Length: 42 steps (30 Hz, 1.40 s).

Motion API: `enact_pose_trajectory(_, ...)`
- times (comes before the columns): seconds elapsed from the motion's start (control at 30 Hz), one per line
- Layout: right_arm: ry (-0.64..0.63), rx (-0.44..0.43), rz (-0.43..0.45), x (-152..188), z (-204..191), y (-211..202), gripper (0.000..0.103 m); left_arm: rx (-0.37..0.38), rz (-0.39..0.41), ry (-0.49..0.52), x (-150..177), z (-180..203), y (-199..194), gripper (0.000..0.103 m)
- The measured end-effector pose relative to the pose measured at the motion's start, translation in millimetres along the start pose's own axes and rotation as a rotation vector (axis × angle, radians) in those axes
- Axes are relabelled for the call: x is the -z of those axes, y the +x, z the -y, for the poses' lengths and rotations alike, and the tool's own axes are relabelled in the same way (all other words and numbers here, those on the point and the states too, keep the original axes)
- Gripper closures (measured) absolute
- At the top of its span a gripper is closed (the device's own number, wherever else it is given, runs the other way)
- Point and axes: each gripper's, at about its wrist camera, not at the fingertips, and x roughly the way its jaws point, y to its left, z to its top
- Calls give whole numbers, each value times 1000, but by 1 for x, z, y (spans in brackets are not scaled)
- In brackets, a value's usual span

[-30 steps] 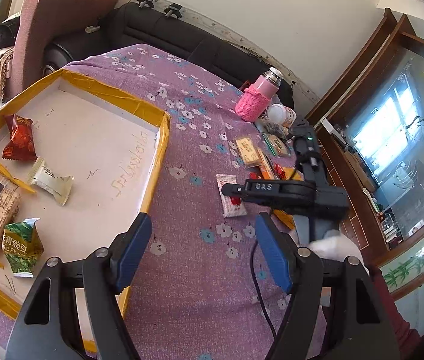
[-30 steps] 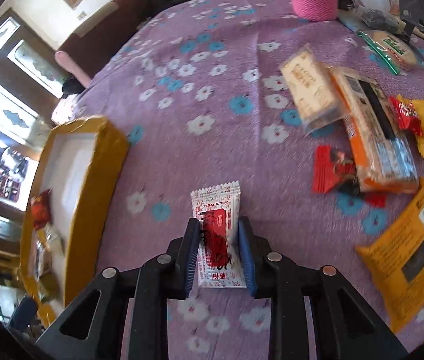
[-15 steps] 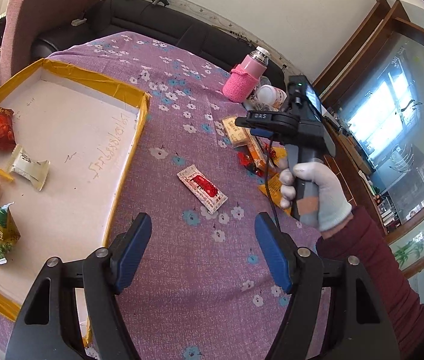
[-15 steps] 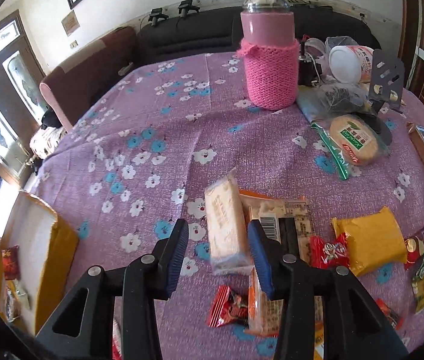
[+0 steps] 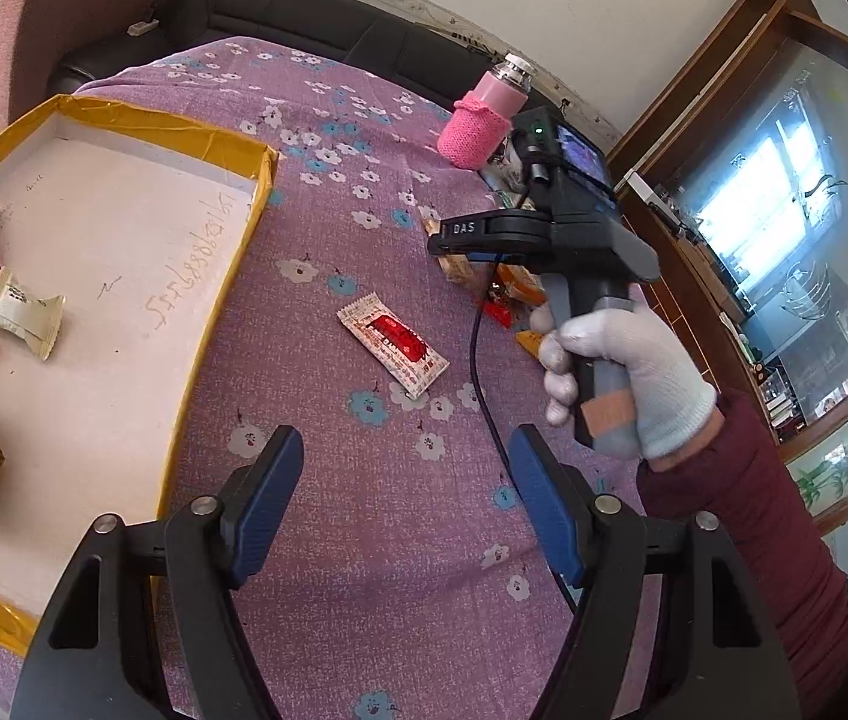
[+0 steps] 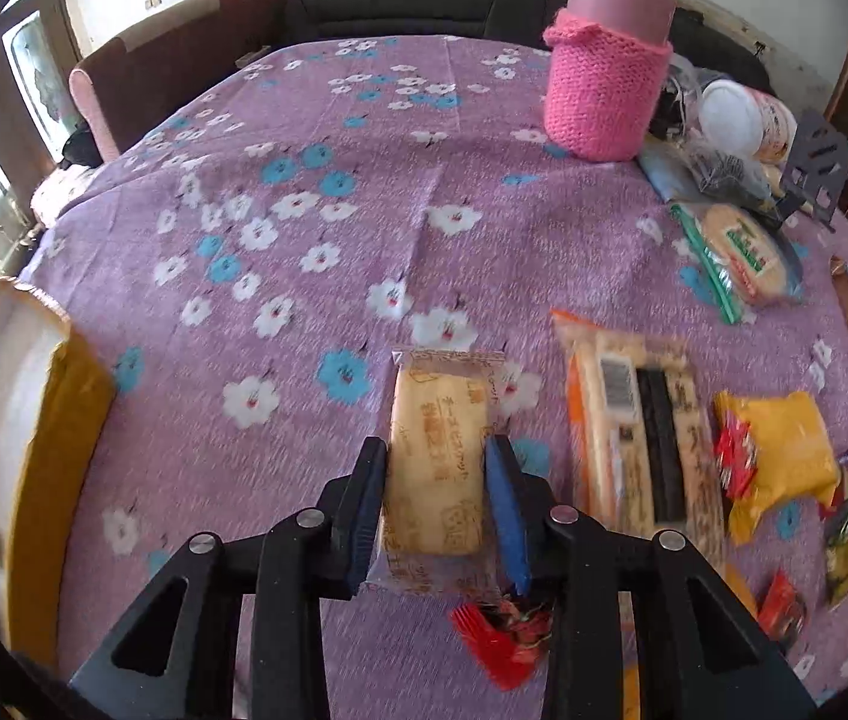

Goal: Organize snacks
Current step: 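Grasp the wrapped cream cake with the right tool, then grasp the red-and-white sachet with the left tool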

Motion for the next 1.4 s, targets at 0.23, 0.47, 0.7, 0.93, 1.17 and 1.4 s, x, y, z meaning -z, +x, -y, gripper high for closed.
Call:
enact_pose_trajectory(0.23, 47, -117, -37, 86, 12, -48, 69, -18, -61, 39, -8, 13, 31, 33)
enact_pose_trajectory(0.47, 46, -78, 137, 147, 30, -76, 67, -116, -132, 47, -31, 18, 92, 47)
enact_pose_trajectory(0.7, 77, -155, 186, 151, 42, -73, 60, -296, -138, 266, -42, 48, 135, 26)
enact_pose_trajectory(0.93, 70, -179, 193, 154, 43, -73, 54, -315, -91, 332, -35, 51, 128, 76)
enact_pose_trajectory(1.17, 19, -155, 204, 157, 32, -74, 45, -263, -54, 239, -31, 36, 104, 76)
enact_pose_trajectory(1.4, 34, -127, 209, 156, 34, -73, 68, -147, 40, 116, -21, 18, 32, 76)
